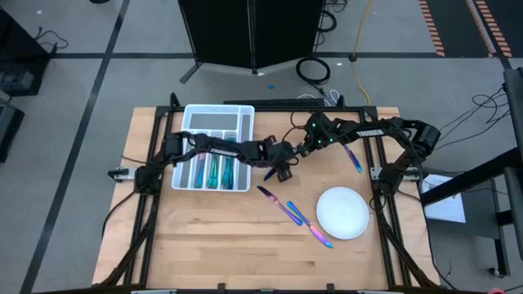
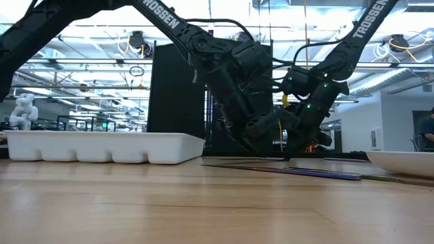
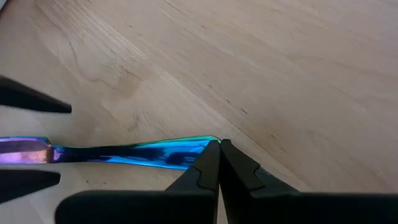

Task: Sort silverware
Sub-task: Put the iridescent knife into the white silverware tray

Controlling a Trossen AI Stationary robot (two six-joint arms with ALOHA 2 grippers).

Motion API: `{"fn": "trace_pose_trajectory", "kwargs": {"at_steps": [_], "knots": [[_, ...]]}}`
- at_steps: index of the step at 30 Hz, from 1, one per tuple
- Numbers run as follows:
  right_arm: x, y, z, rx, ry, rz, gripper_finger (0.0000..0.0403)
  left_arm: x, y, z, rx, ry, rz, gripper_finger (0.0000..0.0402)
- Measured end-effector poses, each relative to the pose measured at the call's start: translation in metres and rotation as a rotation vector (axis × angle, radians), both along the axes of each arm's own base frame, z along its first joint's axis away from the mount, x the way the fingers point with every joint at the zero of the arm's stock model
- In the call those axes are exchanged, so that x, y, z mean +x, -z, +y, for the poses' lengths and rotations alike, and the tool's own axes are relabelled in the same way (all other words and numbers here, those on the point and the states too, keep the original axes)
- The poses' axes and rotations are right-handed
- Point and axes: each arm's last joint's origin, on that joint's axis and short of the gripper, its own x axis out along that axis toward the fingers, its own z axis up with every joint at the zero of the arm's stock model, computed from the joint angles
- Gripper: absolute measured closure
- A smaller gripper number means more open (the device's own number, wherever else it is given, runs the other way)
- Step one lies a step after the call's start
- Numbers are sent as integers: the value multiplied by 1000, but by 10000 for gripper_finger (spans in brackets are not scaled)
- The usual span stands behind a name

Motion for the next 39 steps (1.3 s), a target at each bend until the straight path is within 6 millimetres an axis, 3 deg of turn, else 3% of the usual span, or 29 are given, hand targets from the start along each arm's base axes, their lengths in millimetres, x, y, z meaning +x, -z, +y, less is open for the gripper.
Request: {"fn": "trace_pose_trajectory", "kwargs": {"at_steps": [6, 15, 25, 35, 39], "knots": [[0, 0, 0, 1, 0, 1, 403, -1, 3, 7, -100, 1, -12, 184], [0, 0, 0, 1, 0, 1, 403, -5, 8, 9, -130, 4, 36, 234], [0, 0, 0, 2, 3, 1, 403, -5, 13, 9, -114, 12, 60, 247], [0, 0, 0, 3, 2, 1, 403, -5, 14, 9, -101, 3, 61, 341], [-1, 1, 1, 7, 0, 6, 403, -5, 14, 10, -95, -2, 57, 359]]}}
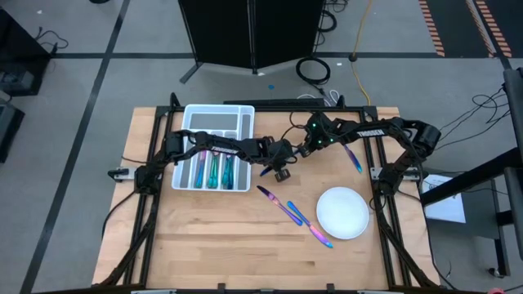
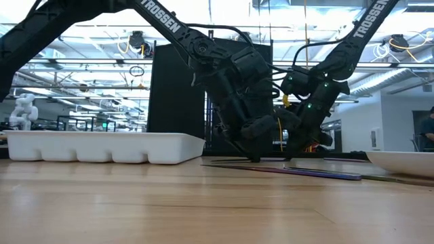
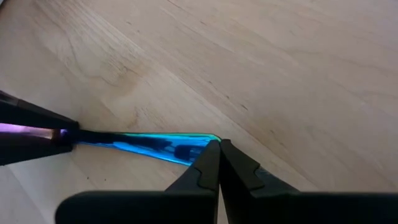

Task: Sort silverware
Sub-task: Put the iridescent knife into the white silverware tray

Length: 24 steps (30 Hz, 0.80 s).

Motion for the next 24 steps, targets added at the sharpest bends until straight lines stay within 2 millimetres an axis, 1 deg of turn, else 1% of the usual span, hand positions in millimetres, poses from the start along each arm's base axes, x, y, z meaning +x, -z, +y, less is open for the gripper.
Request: {"fn": "trace_pose_trajectory", "kwargs": {"at_steps": [6, 11, 14, 18, 20, 24], "knots": [[0, -3, 0, -15, -15, -7, 403, 0, 0, 0, 1, 2, -1, 363], [-5, -20, 5, -35, -26, -37, 403, 0, -4, 0, 6, 18, -6, 366], [-8, -34, 7, -63, -41, -74, 403, -1, -7, 0, 6, 19, -12, 368], [-10, -47, 13, -92, -70, -108, 403, -1, -10, 1, 4, 18, -20, 373], [-12, -53, 17, -121, -79, -153, 403, -1, -10, 1, 2, 16, -20, 373], [-21, -55, 26, -156, -82, -211, 403, -1, -10, 0, 6, 24, -16, 372]]}}
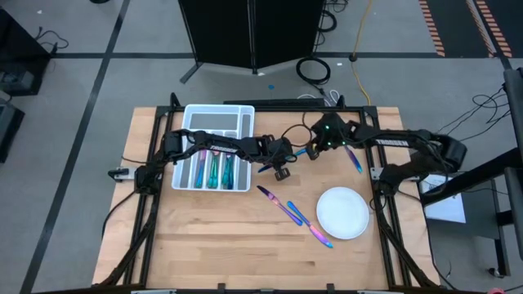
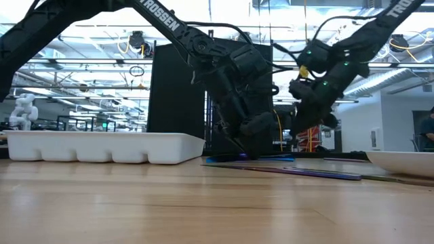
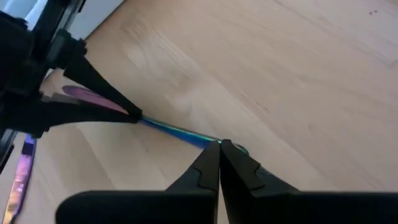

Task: Sort silverware
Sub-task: Put the iridescent knife into the white silverware tray

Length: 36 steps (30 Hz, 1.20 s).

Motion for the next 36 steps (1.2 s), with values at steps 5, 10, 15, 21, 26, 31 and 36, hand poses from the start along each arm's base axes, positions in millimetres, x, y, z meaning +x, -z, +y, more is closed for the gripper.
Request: {"fn": "trace_pose_trajectory", "kwargs": {"at_steps": [5, 10, 15, 21, 26, 31, 36], "knots": [[-8, 12, 7, 6, -41, -60, 403, 0, 0, 0, 2, 3, 0, 371], [-7, 21, 7, 18, -38, -77, 403, 0, 0, -1, -7, 9, 0, 370], [-4, 19, 4, -94, -110, -75, 382, 0, 0, -2, -12, 15, 0, 369], [-7, 23, 6, -173, -246, 1, 302, 0, 0, -2, -18, 18, 6, 369], [-10, 28, 9, -158, -309, 47, 226, 0, 0, -3, -19, 19, 7, 369], [-7, 34, 6, -193, -350, 65, 194, 0, 0, -5, -18, 25, 7, 369], [-4, 47, 4, -194, -381, 106, 199, 1, 0, -9, -14, 43, 8, 369]]}}
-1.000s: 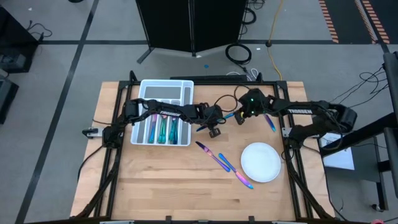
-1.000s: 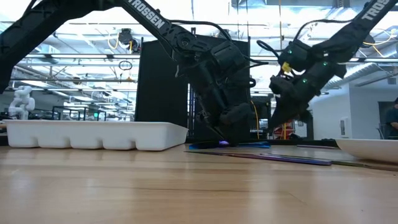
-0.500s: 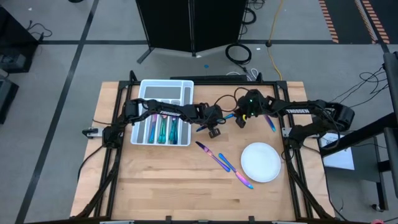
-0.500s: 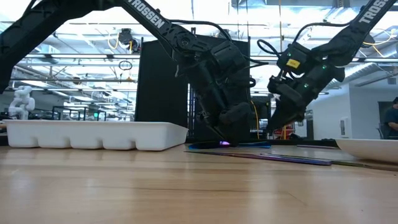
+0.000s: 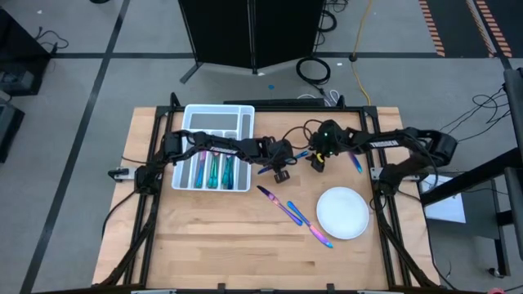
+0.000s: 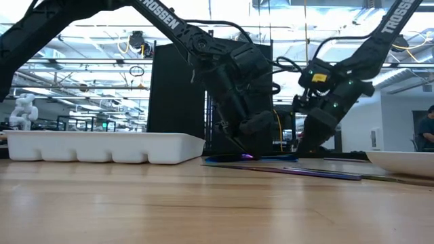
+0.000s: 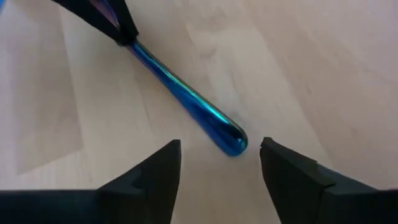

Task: Sort silverware
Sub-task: Put the iridescent knife into the white silverware tray

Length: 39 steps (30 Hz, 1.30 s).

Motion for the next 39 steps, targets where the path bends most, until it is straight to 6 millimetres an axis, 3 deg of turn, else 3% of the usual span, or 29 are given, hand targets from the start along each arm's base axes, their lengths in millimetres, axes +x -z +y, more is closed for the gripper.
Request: {"fn": "trace_pose_trajectory", "kwargs": {"at_steps": [7, 19, 25, 33, 39], "knots": [[3, 13, -1, 4, -36, 43, 237, 0, 0, -2, 7, 20, 2, 369], [10, 12, 9, -25, -117, 33, 394, 1, 1, -2, 8, 27, 1, 369], [12, 12, 14, -31, -137, 41, 399, 0, 1, -2, 16, 26, 5, 368], [17, 13, 24, -29, -207, 35, 402, 2, 1, -5, 70, 211, 19, 349], [20, 13, 30, -37, -235, 32, 403, 1, 1, -5, 48, 220, 19, 348]]}}
